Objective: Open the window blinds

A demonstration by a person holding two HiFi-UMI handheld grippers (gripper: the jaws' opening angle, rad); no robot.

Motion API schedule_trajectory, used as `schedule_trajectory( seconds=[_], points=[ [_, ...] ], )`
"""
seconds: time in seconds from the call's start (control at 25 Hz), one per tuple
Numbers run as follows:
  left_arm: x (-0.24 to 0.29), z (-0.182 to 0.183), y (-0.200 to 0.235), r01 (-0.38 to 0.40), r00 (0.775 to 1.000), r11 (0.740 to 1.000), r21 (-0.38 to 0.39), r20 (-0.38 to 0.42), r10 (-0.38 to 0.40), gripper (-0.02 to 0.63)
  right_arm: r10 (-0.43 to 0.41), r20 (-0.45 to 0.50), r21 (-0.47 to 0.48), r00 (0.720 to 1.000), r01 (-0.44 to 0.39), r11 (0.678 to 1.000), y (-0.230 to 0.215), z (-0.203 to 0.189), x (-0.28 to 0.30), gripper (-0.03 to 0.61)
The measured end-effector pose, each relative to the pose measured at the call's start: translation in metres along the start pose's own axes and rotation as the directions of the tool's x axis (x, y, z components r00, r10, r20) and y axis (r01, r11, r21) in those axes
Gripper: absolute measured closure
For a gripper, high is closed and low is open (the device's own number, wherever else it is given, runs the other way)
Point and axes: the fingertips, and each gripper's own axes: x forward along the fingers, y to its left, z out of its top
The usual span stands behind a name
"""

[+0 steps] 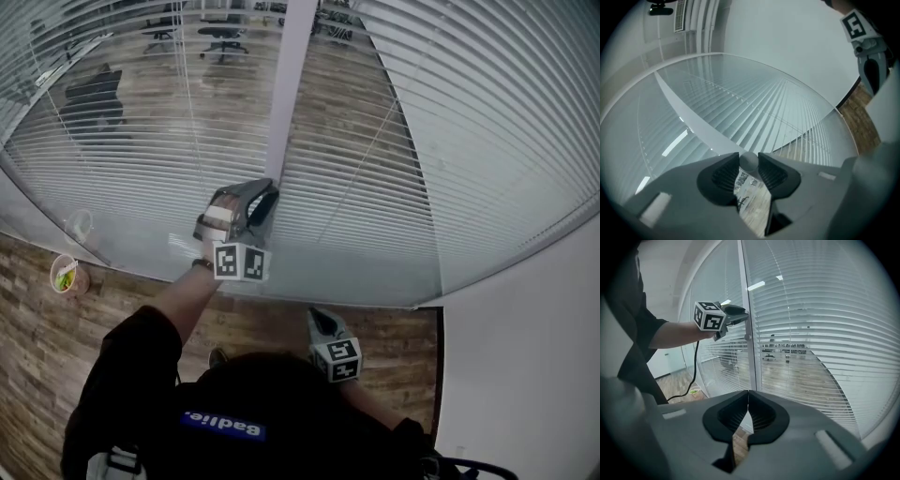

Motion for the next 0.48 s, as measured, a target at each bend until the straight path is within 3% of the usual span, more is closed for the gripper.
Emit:
schedule_trajectory(
  seconds=[0.48],
  points=[
    [0.0003,-0.0014,0.0047,-0.082,0.997,0.974,-0.213,-0.032,0.076,0.492,-0.019,-0.011,-0.001,1.0,0.019,1.0,-0.0036,0.0005,-0.0037,0.574]
  ],
)
